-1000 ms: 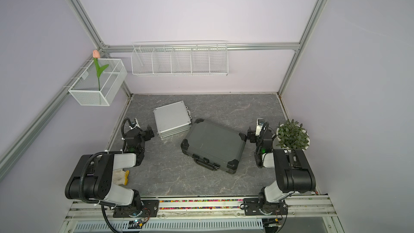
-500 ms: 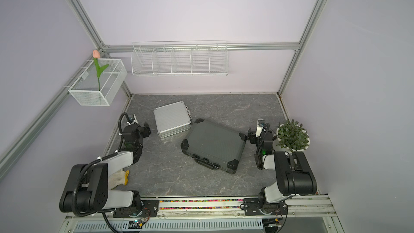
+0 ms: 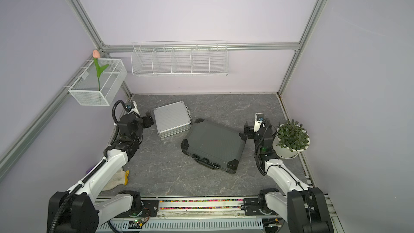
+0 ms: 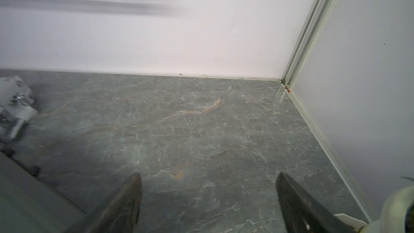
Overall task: Open the poker set cases
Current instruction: Adjust the poker set case at the center of the board.
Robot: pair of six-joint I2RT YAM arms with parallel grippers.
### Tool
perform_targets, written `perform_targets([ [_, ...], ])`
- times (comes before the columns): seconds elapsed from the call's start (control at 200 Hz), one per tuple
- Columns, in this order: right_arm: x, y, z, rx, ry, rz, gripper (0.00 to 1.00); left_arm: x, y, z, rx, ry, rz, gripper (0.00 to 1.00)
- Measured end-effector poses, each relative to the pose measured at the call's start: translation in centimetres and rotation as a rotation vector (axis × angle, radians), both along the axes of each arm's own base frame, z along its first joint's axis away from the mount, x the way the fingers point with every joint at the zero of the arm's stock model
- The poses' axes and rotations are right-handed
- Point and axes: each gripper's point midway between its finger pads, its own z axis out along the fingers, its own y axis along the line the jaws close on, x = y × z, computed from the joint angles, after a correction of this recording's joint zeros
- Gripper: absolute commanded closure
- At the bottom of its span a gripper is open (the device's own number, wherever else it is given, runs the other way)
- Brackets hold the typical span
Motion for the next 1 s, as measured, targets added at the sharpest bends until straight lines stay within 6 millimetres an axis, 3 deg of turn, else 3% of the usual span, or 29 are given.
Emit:
perform_targets([
  [0.09,-0.4,2.0,2.5,0.075,0.009,0.051,0.02,1.0,-1.3,0.2,-0.062,0.066,-0.039,0.17],
  [0.19,-1.4,5.0,3.6,0.126,0.059,0.129,0.01,2.1,-3.2,-0.1,-0.137,0.145,-0.103,0.18],
  [0.365,-4.3,9.4,2.7,0.191,0.211,0.246,0.01,2.1,-6.8,0.3,-0.261,0.246,-0.235,0.19],
  [0.515,-7.7,11.7,2.2,0.248,0.293,0.318,0.0,1.3,-11.4,3.5,-0.264,0.265,-0.377,0.19],
  [0.615,-9.8,11.9,3.2,0.284,0.285,0.35,0.03,-0.2,-14.7,5.2,-0.223,0.258,-0.473,0.19],
  [0.74,-11.8,10.8,4.1,0.308,0.279,0.345,0.06,-2.3,-17.6,5.0,-0.172,0.267,-0.569,0.19],
  [0.85,-13.3,9.8,3.3,0.327,0.317,0.327,0.1,-3.4,-18.6,3.5,-0.159,0.295,-0.609,0.19],
  [1.0,-15.6,8.9,0.0,0.348,0.435,0.299,0.12,-4.4,-18.8,0.1,-0.16,0.369,-0.625,0.19],
])
